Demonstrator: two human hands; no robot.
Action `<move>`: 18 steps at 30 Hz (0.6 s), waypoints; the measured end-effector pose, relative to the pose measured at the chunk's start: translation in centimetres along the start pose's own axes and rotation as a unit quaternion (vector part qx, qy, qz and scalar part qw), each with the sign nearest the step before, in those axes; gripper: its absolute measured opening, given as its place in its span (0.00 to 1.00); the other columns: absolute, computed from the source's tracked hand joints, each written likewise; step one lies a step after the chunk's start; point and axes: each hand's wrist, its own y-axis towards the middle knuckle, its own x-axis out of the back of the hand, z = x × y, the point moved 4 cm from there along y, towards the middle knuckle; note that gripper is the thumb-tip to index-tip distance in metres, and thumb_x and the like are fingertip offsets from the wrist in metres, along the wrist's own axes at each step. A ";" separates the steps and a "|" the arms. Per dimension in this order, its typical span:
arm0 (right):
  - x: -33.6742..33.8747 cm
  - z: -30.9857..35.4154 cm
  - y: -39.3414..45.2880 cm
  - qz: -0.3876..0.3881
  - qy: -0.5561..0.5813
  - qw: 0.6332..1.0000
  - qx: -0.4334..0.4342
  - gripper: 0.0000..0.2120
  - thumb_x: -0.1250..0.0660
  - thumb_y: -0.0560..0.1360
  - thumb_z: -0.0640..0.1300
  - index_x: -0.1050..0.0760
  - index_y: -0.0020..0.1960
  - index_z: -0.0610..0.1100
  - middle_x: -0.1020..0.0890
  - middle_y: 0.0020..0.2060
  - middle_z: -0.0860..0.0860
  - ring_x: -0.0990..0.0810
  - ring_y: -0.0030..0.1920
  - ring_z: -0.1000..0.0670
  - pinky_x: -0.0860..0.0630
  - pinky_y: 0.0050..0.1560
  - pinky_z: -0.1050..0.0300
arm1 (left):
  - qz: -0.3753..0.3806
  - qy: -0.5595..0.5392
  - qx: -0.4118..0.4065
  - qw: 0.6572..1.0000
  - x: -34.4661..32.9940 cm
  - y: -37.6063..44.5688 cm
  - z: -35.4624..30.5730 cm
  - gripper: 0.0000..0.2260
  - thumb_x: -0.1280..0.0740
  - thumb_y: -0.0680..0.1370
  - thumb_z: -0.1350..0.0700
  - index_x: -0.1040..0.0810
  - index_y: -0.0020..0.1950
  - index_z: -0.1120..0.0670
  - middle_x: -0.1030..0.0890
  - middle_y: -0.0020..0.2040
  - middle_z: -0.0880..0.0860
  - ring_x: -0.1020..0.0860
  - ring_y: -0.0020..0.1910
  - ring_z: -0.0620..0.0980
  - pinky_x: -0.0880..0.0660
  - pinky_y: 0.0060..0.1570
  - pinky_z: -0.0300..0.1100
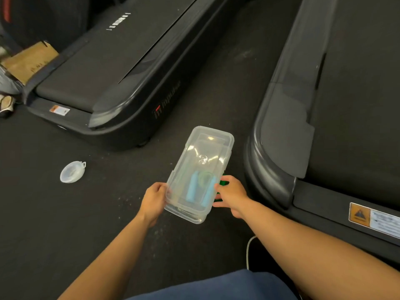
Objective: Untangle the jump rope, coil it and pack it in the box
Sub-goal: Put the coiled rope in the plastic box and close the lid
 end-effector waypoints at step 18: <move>-1.4 -3.4 1.3 -0.041 0.013 0.999 -0.032 0.20 0.31 0.80 0.38 0.27 0.70 0.47 0.17 0.55 0.47 0.15 0.47 0.49 0.15 0.44 0.53 | -0.044 0.247 -0.037 0.967 0.1 0.9 2.7 0.13 0.43 0.84 0.58 0.20 0.56 0.59 0.21 0.56 0.57 0.23 0.48 0.52 0.28 0.49 0.44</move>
